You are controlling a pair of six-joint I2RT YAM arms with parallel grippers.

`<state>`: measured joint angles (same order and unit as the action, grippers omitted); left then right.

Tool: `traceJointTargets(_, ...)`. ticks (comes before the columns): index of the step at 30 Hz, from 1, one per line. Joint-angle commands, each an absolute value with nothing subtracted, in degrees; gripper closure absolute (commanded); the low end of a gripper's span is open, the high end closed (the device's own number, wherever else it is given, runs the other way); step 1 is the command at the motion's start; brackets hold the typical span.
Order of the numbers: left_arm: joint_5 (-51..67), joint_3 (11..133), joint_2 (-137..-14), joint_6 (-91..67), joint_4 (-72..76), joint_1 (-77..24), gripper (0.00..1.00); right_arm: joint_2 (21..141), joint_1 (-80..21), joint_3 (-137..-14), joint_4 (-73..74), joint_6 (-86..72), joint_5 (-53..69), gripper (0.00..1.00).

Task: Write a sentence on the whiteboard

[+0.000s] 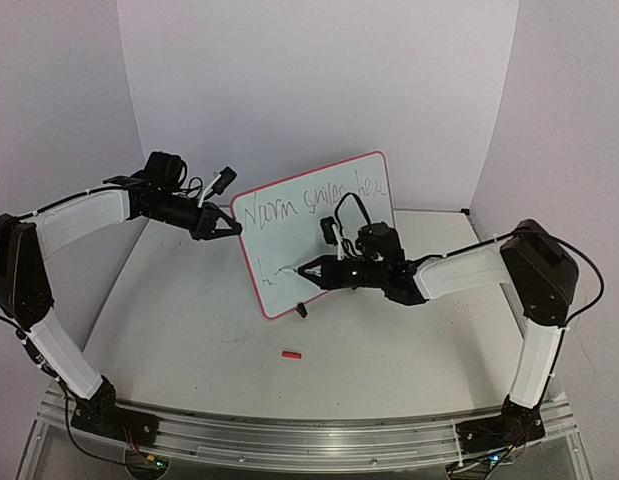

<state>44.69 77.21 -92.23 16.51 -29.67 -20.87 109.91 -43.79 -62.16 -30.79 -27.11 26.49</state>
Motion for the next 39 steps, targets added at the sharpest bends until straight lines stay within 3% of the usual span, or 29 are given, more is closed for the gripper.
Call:
traceJointTargets(1,40.34,76.46,-91.93,21.49,-31.92,-21.62,1.0,107.35,-42.63,-62.11,-32.57,-27.2,20.82,1.0)
traceJointTargets(17,40.43,76.47,-92.17,21.36,-31.95,-21.63,1.0,112.49,-42.65,-67.19,-31.7,-27.24,30.46,1.0)
traceJointTargets(39,40.34,76.46,-92.05,21.4,-32.02,-21.62,1.0,110.82,-42.67,-61.75,-31.4,-27.23,26.17,1.0)
